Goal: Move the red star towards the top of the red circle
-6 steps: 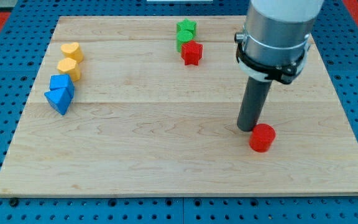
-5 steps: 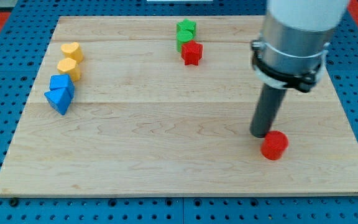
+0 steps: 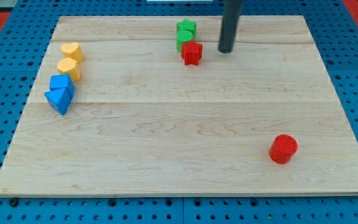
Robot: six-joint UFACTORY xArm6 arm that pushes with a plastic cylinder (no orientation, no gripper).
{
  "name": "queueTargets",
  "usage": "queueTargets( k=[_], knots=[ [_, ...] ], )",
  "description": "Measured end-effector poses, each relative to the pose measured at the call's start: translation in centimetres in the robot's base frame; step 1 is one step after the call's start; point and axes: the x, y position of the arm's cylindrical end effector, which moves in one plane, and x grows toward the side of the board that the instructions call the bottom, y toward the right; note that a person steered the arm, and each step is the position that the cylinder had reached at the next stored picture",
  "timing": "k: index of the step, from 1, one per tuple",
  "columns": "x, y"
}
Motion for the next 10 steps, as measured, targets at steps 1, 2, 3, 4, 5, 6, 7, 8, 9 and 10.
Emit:
queueTargets(
  k=[1,2,3,4,5,6,7,8,9,10],
  knots=[
    [-2.4,-5.3],
    [-2.4,-11.5],
    [-0.5,-9.9],
    [2.9,-7.5],
    [5.4,-2.5],
    [3.8,-2.2],
    [3.2,-0.1],
    [6.1,3.9],
    [10.9,7.0],
    [10.9,7.8]
  ],
)
